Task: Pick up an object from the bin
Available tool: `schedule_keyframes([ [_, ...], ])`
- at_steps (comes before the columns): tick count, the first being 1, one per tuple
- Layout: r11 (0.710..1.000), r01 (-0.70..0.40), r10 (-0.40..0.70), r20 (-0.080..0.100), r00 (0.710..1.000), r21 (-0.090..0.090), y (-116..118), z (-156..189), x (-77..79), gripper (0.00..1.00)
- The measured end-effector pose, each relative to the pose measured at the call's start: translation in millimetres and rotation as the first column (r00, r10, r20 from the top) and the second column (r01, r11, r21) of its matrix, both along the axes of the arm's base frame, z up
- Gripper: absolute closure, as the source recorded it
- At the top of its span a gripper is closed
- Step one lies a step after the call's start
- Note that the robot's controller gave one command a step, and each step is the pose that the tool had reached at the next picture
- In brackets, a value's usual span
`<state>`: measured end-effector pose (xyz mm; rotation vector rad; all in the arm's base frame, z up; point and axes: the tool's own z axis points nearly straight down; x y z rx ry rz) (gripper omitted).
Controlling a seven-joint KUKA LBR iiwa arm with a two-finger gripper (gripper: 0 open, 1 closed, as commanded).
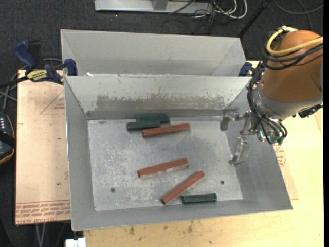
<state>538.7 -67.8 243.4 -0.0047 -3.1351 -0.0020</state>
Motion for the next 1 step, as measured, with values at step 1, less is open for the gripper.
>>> schedule_keyframes([
  [1,1.000,-0.002,0.002,0.008,1.000,-0.001,0.4,4.3,1.5,0.00],
])
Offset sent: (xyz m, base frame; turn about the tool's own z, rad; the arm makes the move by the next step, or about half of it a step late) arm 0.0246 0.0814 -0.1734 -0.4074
